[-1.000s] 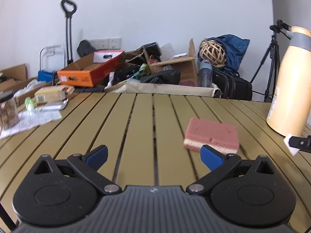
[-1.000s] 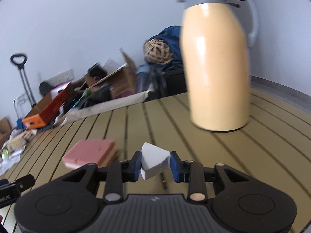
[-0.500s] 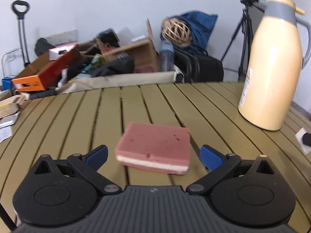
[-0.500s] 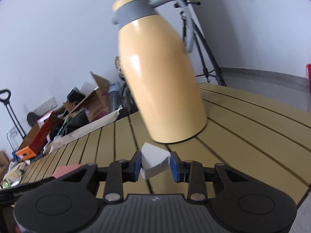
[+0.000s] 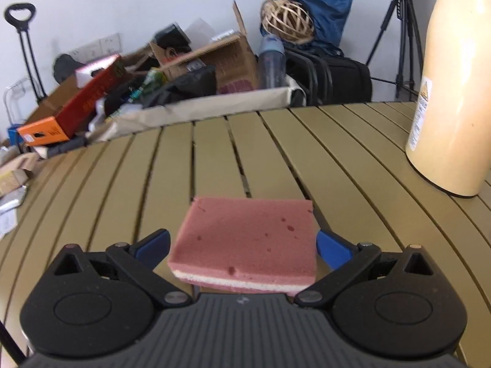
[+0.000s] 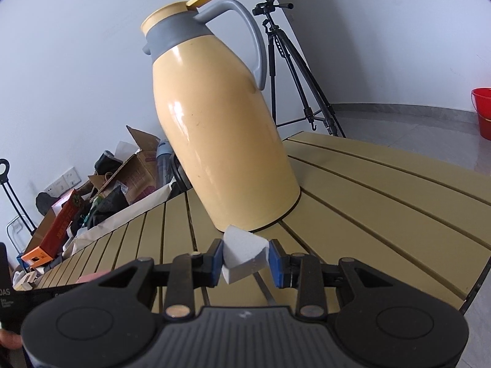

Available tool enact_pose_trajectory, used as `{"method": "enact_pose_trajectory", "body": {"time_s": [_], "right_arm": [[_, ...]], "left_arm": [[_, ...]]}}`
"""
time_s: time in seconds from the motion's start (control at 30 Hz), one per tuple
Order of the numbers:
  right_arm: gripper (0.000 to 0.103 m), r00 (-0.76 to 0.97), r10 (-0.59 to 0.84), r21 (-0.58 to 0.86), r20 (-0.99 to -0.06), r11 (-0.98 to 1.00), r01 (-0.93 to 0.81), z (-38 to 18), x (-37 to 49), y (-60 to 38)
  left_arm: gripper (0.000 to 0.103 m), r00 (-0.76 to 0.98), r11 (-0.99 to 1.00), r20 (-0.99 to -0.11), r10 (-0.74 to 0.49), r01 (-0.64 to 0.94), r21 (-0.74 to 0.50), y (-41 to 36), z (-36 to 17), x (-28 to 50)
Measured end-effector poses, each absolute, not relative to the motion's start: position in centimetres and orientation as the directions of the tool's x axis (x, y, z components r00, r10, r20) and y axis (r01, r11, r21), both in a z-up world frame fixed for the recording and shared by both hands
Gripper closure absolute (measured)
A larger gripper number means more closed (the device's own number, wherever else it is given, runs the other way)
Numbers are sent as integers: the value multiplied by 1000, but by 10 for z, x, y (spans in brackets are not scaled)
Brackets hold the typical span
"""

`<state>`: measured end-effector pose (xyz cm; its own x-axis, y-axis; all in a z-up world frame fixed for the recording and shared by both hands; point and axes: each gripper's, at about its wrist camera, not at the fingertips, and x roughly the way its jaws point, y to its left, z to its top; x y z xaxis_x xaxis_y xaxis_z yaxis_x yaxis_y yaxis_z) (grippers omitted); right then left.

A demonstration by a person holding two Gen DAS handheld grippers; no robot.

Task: Collect trash
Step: 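Grasp the pink-and-white sponge with the left gripper and lift it, then carry the foam wedge with the right gripper toward the black bin while the left gripper carries the sponge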

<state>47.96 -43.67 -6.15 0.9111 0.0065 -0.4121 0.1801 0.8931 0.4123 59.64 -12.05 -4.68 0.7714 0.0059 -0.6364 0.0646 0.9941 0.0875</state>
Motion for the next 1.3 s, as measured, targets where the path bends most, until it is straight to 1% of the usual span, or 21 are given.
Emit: {"method": "enact_pose_trajectory", "body": {"time_s": [0.63, 0.83, 1.1, 1.2, 1.3], "right_arm": [[72, 912, 20, 406, -409, 899, 163, -60, 481, -432], [72, 914, 30, 400, -404, 904, 147, -57, 479, -427], [72, 906, 69, 395, -419, 911, 113, -43, 465, -405], [72, 908, 81, 391, -412, 916, 96, -31, 452, -394], [72, 909, 92, 375, -406, 924, 74, -19, 436, -380]], "left_arm": [[0, 739, 1000, -673, -24, 31, -2, -106, -58, 610], [4, 750, 999, -660, -45, 43, -19, -107, -56, 598], [4, 789, 996, -609, -80, 83, -23, -105, -21, 553], [4, 798, 994, -592, -108, 101, -45, -99, -3, 528], [4, 810, 993, -574, -116, 114, -40, -94, 12, 501]]}}
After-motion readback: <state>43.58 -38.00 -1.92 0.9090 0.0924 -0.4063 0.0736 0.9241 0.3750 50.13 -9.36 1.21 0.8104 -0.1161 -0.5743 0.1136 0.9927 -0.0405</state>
